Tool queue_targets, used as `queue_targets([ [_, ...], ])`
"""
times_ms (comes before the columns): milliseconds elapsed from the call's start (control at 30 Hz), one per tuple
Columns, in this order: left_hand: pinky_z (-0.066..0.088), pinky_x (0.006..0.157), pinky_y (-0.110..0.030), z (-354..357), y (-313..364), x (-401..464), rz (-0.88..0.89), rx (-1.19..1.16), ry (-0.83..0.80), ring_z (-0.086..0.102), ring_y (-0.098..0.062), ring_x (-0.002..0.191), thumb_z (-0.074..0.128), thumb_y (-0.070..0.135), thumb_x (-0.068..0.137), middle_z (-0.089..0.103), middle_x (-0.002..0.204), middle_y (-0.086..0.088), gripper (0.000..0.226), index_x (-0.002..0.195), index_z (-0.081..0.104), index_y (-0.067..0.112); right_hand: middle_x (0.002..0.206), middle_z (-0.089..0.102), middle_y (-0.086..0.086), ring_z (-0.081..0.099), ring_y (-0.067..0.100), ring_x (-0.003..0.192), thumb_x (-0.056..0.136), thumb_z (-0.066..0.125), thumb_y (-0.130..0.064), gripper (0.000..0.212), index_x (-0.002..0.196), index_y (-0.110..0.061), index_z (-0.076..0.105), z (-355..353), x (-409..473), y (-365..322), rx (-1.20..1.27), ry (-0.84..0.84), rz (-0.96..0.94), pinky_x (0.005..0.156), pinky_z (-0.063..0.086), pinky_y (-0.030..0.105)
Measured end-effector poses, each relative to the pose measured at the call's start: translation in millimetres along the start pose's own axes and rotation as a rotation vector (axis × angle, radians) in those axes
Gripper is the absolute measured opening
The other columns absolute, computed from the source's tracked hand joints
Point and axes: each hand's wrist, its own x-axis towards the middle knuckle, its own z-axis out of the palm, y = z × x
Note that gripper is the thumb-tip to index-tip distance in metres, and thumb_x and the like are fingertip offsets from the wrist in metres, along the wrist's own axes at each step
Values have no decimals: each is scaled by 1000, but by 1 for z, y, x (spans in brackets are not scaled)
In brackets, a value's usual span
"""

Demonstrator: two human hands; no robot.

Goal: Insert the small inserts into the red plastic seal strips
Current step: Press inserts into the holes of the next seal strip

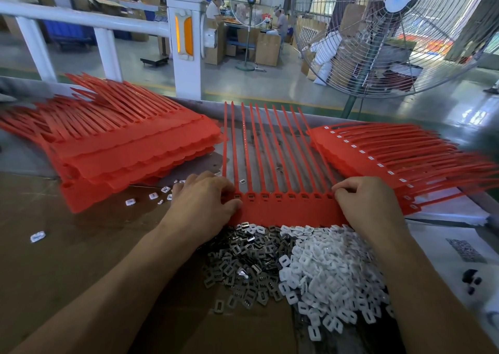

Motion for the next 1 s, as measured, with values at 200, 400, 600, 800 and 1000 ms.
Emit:
queue_targets([
  [200, 25, 111, -45, 0, 0, 0, 4, 1, 2, 44, -16, 124, 61, 53, 93, 56, 126, 11, 34, 123, 65, 37, 86, 72, -32, 63, -17, 87, 95, 71, -29, 13, 89, -35, 80, 3, -12, -22, 197, -154, -226, 72, 42, 10],
  [400, 27, 109, -44, 2, -1, 1, 7, 1, 18, 45, -17, 122, 63, 52, 92, 57, 125, 11, 32, 120, 66, 38, 91, 72, -26, 68, -6, 86, 91, 78, -36, 3, 88, -37, 79, 8, -31, -42, 157, -475, -431, 75, 49, 17],
  [600, 27, 107, -43, 3, 0, 2, 7, 15, 23, 45, -16, 122, 63, 53, 91, 57, 124, 12, 33, 121, 66, 38, 92, 66, -18, 64, -1, 87, 83, 83, -43, 10, 83, -35, 78, 12, -43, -55, 104, -610, -499, 75, 47, 19],
  [800, 27, 109, -44, 4, 0, 2, 3, 16, 26, 45, -17, 123, 63, 53, 92, 57, 126, 12, 33, 122, 65, 39, 92, 64, -17, 61, -3, 88, 80, 86, -45, 16, 85, -32, 78, 14, -48, -60, 27, -577, -475, 79, 52, 24],
  [1000, 27, 108, -43, 4, 0, 2, 3, 22, 23, 45, -16, 123, 62, 52, 92, 57, 126, 11, 34, 123, 65, 38, 92, 61, -17, 58, -1, 86, 85, 82, -41, 11, 87, -32, 74, 18, -52, -64, -22, -558, -512, 78, 49, 22],
])
